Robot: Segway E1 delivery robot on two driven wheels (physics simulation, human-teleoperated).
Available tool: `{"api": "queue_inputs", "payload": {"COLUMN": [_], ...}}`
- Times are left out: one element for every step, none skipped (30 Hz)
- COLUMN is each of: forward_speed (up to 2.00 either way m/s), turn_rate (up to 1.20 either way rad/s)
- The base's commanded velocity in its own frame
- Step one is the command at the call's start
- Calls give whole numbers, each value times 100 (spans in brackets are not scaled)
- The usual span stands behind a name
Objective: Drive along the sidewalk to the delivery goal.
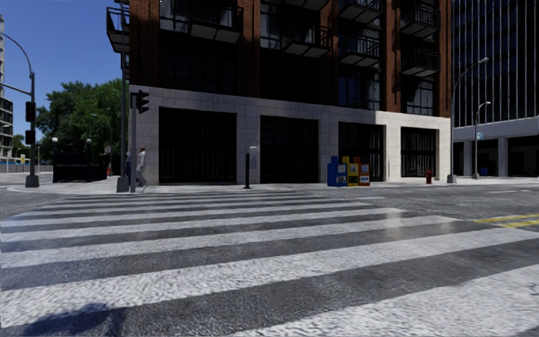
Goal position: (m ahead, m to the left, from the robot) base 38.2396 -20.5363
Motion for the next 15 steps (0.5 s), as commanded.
{"api": "queue_inputs", "payload": {"forward_speed": [163, 163, 163, 163, 163, 163, 163, 163, 163, 163, 163, 163, 163, 163, 163], "turn_rate": [-23, -21, -16, -16, -10, 0, 0, 0, 0, 0, 0, 0, 0, 0, 0]}}
